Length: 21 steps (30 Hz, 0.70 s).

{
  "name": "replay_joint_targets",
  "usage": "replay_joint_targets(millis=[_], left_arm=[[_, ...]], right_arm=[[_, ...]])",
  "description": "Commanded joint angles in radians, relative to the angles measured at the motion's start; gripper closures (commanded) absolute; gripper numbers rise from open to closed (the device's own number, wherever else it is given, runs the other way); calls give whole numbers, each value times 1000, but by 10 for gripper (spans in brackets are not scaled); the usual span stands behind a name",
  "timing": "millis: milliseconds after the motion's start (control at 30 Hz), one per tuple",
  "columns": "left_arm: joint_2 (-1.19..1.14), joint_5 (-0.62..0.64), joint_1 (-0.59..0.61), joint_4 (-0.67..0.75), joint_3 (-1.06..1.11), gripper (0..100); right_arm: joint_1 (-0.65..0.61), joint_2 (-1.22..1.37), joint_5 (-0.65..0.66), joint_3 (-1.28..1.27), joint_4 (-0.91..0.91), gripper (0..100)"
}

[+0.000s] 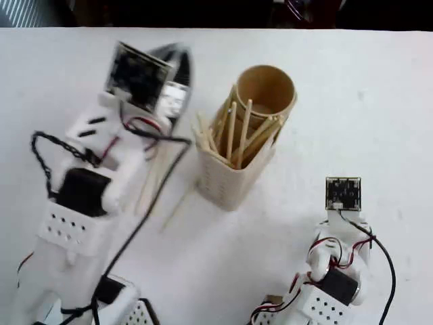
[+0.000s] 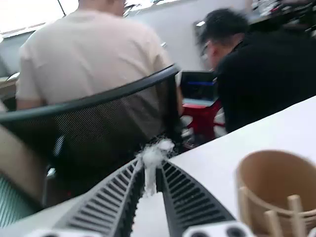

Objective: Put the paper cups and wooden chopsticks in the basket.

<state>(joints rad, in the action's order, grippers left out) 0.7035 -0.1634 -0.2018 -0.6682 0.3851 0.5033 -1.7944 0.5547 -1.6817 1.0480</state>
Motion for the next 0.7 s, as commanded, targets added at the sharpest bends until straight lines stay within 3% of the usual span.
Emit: replay_joint_targets(millis=[0,100,200,367,533,667], left_arm=[[-25,14,231,-2,137,938],[-157,6,346,32,249,936],[-386,6,374,48,241,936],[-776,-101,372,-44,29,935],[-1003,-57,374,-233,-215,934],[-1075,-44,374,-258,-265,891]], right_arm=[[12,-8,5,-9,-18,885],[12,-8,5,-9,-18,885],[12,-8,5,-9,-18,885],[12,-8,5,-9,-18,885],[12,-8,5,-9,-18,885],[12,-8,5,-9,-18,885]])
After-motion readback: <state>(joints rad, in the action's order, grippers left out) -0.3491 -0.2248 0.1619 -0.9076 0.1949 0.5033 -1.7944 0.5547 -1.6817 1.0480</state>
